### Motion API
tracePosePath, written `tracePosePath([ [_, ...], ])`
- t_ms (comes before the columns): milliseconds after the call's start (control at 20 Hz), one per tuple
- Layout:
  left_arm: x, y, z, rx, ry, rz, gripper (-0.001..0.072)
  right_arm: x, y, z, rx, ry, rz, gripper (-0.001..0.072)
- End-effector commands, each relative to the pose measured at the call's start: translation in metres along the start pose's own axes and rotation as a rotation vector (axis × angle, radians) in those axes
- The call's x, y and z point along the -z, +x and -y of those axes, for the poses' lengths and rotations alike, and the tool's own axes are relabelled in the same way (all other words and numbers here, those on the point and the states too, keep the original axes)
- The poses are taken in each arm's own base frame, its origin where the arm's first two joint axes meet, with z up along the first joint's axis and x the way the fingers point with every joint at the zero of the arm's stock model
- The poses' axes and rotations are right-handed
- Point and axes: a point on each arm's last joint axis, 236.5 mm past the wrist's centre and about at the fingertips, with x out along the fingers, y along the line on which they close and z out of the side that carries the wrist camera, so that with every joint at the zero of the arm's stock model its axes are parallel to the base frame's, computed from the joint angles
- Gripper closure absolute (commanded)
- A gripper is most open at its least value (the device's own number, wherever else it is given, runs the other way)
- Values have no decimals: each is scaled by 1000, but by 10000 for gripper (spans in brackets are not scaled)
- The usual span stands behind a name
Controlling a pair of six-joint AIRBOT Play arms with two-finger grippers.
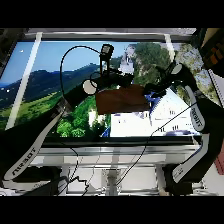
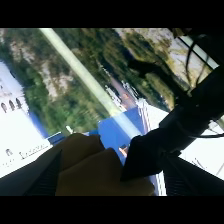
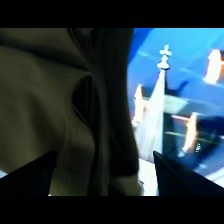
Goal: Fold the clothes and pants, and hang the long-sleeved shirts on hangers.
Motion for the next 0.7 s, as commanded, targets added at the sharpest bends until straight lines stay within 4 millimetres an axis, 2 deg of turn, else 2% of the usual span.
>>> tracePosePath([
  [0,1,-1,-1,3,0,-7,12,5,34,-15,-102,46,-60,21],
  [300,0,-1,-5,-4,1,-6,12,2,61,-59,-282,94,-81,32],
  [350,0,-1,-5,-5,1,-6,13,-2,64,-67,-292,69,-61,79],
  [400,-1,-2,-6,-6,1,-5,13,-7,67,-79,-309,47,-36,228],
  [500,-1,-2,-10,-14,17,-7,14,-22,65,-103,-351,31,23,642],
  [550,2,-3,-13,-20,49,-22,15,-30,59,-113,-371,20,53,690],
  [600,9,-4,-16,-19,83,-55,28,-38,50,-122,-388,5,77,689],
  [650,20,-8,-22,-15,129,-114,148,-45,40,-130,-401,-19,97,689],
])
